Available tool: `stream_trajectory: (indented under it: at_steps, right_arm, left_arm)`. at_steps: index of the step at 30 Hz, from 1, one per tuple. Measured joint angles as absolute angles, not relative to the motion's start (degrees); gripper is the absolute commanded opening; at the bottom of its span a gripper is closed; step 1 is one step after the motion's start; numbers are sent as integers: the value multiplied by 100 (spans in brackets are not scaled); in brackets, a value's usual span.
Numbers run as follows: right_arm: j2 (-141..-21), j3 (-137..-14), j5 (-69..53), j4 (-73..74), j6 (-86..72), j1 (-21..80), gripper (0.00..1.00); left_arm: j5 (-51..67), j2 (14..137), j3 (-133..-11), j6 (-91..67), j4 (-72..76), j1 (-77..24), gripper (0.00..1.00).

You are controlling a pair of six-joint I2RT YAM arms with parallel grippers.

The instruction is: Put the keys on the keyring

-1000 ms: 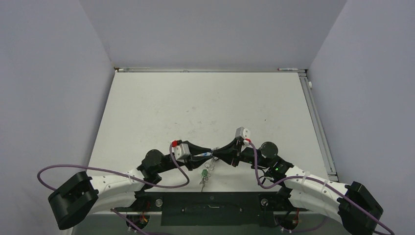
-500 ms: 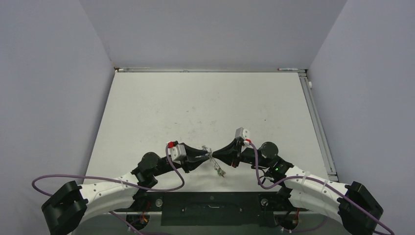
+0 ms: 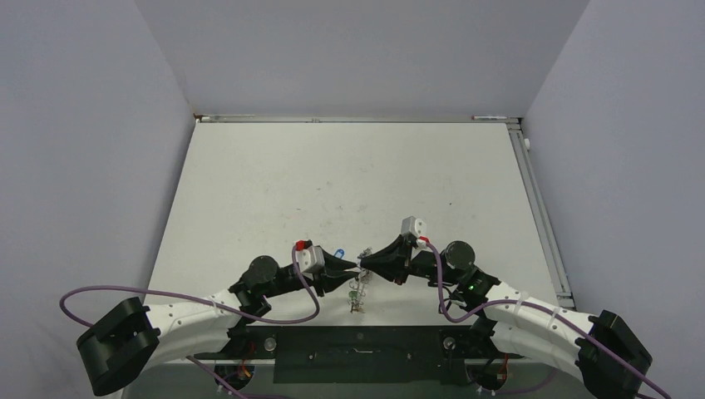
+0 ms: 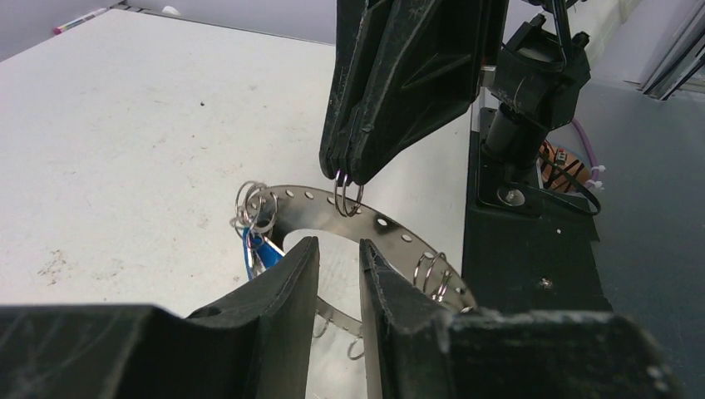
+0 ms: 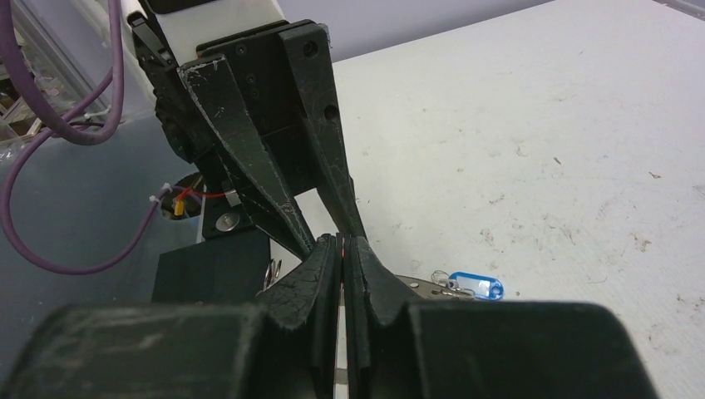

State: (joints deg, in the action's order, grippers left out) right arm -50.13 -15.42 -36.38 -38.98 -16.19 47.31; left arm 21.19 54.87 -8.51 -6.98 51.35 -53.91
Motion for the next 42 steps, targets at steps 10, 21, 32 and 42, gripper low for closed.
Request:
stream_trajectory:
  at_steps: [10,21,32,42]
  right_arm:
    - [-5068,-1544,-3675,-3992,-1636,4731,5]
    - [-5177,-1544,-3750,-4032,-1682,4731,5]
    - [-5245,-1544,-3798,-4045,-1682,4733,5]
    - [-5380,-1562,-3933,-4093,-1682,4744,5]
  left_arm:
    - [2174,5520,-851,-727,5273,-5391,22]
    - [2185,5520,-851,-731,5330,-5391,23]
    - [2255,5520,-854,-733,5334,-5391,19]
    - [2309,5577,-880,-744,5332,-5391,1]
